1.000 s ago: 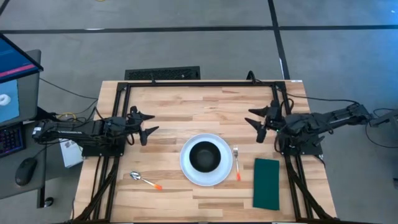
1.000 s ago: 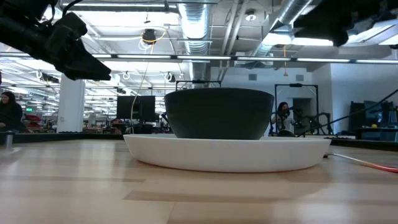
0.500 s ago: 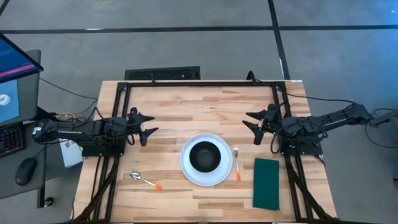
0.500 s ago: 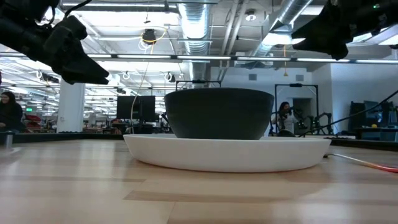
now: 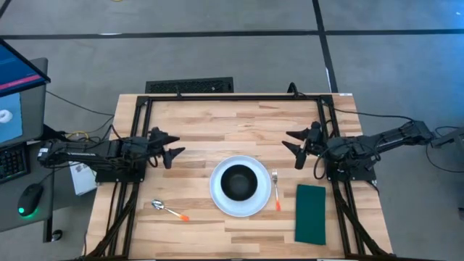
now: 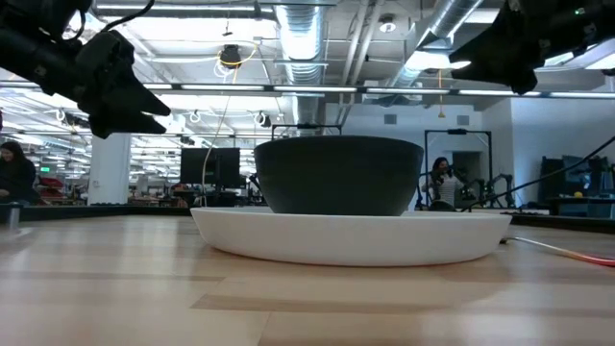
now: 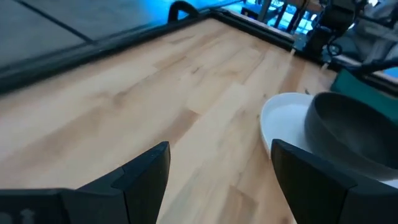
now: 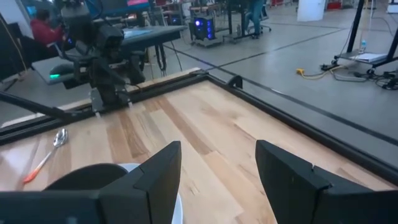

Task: Set table place
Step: Place the orange-handled fork next to the white plate

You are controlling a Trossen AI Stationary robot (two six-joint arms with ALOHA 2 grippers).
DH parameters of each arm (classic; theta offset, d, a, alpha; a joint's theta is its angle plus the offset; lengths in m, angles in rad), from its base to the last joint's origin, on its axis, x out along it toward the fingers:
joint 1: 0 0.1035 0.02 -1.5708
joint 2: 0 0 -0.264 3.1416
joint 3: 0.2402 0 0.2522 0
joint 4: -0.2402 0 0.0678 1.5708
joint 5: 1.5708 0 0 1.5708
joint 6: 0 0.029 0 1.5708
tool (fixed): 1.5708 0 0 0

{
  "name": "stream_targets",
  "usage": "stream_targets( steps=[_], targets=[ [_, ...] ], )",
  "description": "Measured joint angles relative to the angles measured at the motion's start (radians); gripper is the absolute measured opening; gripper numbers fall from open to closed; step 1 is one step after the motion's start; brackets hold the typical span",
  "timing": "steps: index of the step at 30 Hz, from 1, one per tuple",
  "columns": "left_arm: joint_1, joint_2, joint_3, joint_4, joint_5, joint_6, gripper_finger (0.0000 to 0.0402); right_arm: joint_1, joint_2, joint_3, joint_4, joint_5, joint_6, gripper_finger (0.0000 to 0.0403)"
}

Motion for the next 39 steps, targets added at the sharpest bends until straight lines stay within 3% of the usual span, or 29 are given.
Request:
stream_targets(
  steps=[4,9,12,16,21,27,31,39],
  targets=[
    [0.0,0.0,0.0,-0.062,0.089,-0.091,0.0268,0.0,0.0,0.0,-0.006,0.001,-0.056,0.0232],
    [0.0,0.016,0.016,-0.289,0.126,-0.414,0.0268,0.0,0.0,0.0,-0.008,0.001,-0.075,0.0232],
    [0.0,0.034,0.036,-0.395,0.229,-0.556,0.0268,0.0,0.0,0.0,-0.008,0.001,-0.071,0.0232],
    [0.0,0.069,0.08,-0.408,0.38,-0.601,0.0268,0.0,0.0,0.0,-0.008,0.001,-0.072,0.0232],
    [-0.003,0.167,0.202,-0.506,0.468,-0.621,0.0268,0.0,0.0,0.0,-0.007,0.001,-0.079,0.0232],
    [-0.048,0.378,0.411,-0.785,0.467,-0.636,0.0268,0.0,0.0,0.0,-0.008,0.001,-0.08,0.0232],
    [-0.109,0.512,0.521,-0.878,0.476,-0.671,0.0268,0.0,0.0,0.0,-0.008,0.001,-0.085,0.0232],
    [-0.294,0.651,0.544,-0.9,0.512,-0.863,0.0268,0.0,0.0,0.001,-0.039,0.001,-0.132,0.0232]
  ],
)
